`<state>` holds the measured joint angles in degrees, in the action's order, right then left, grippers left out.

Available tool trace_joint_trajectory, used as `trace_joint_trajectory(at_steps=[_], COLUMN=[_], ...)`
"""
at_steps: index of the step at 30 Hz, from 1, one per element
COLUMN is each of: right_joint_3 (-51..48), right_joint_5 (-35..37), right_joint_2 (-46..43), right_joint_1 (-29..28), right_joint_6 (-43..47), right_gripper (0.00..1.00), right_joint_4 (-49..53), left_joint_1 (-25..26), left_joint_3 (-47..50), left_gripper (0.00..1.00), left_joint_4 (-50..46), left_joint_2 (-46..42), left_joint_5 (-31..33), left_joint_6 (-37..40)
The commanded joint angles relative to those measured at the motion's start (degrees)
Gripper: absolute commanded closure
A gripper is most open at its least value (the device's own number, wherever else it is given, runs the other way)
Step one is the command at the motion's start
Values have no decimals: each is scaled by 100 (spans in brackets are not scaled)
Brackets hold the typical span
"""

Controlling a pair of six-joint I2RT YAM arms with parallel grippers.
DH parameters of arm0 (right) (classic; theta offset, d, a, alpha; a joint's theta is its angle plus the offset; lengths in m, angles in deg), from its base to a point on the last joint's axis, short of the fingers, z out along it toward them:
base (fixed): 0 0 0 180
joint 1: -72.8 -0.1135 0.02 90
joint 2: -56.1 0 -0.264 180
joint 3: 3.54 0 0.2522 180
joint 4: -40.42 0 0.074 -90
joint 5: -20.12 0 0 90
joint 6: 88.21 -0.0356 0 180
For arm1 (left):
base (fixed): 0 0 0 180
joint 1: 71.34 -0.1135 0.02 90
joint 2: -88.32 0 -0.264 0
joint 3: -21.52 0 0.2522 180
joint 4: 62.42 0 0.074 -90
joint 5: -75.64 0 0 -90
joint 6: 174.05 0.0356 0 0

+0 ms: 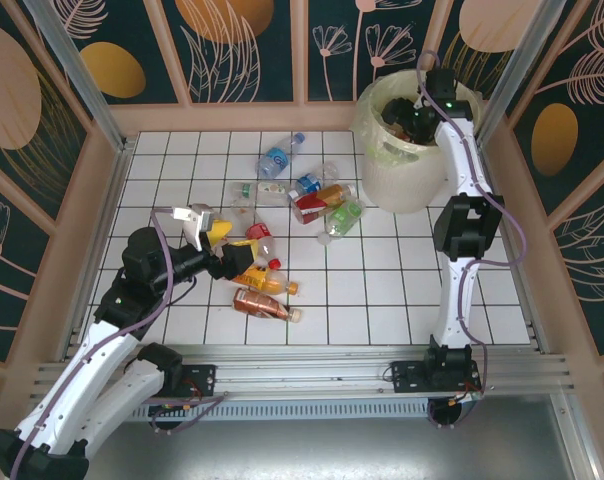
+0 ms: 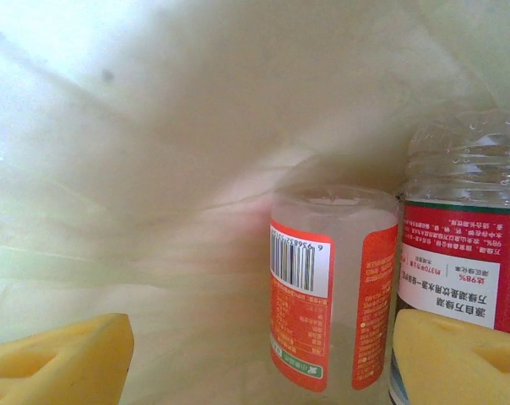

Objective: Put the plastic bottles in the bin

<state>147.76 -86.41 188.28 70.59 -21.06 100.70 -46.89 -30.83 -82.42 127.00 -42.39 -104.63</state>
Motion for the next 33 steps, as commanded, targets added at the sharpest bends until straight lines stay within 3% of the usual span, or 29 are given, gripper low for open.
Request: trace_joint_trajectory(at_steps=[1,9,18,26,33], right_joint_3=[56,-587,-2102,-4025,-6018], right_joint_5=[108,212,-124,45,-298], right_joint_2=[-681,-1599,-3088,-4620,-5653], right_joint_1=[53,54,-240,-1594,-2601], right_joint_6=[95,294,885,1881,1700], right_gripper=[18,18,18,18,21], right_joint_4=[-98,-511,-1158,-1393,-2132], left_joint_1=[25,25,25,25,23], left_joint_3=[-26,-42,-60,-136,-209], left_gripper=[1,1,1,2,1], left_joint_4=[18,26,-59,-188,-526], left_joint_2=[-17,-27,-5,-59,-282], left_joint_5=[1,-10,136,221,1335], left_joint_6=[60,37,27,207,400])
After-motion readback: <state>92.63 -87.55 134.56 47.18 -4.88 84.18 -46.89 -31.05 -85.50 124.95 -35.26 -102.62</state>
